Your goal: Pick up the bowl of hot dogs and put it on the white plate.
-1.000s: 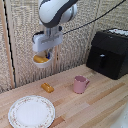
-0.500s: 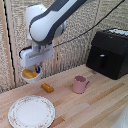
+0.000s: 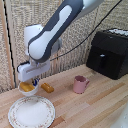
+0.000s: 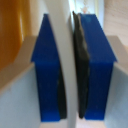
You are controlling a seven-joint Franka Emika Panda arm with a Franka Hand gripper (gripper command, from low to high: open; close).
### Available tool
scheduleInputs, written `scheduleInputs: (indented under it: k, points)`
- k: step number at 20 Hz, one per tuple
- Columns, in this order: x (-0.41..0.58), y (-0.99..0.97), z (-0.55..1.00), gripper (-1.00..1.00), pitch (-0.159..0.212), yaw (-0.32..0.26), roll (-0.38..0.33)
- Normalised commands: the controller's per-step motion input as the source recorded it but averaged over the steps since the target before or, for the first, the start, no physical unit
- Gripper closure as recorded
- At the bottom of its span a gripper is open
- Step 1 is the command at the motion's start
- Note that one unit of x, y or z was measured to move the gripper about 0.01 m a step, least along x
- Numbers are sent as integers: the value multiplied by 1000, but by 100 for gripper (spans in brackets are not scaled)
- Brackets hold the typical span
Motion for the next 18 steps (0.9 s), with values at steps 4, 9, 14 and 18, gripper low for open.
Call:
scheduleInputs:
  k: [4, 9, 14, 18]
  points:
    - [-378, 277, -386, 100, 0, 35, -23]
    - [-453, 243, -269, 100, -3, 51, -27]
    - [-163, 119, -291, 100, -16, 47, -22]
    - [14, 16, -274, 100, -24, 73, -28]
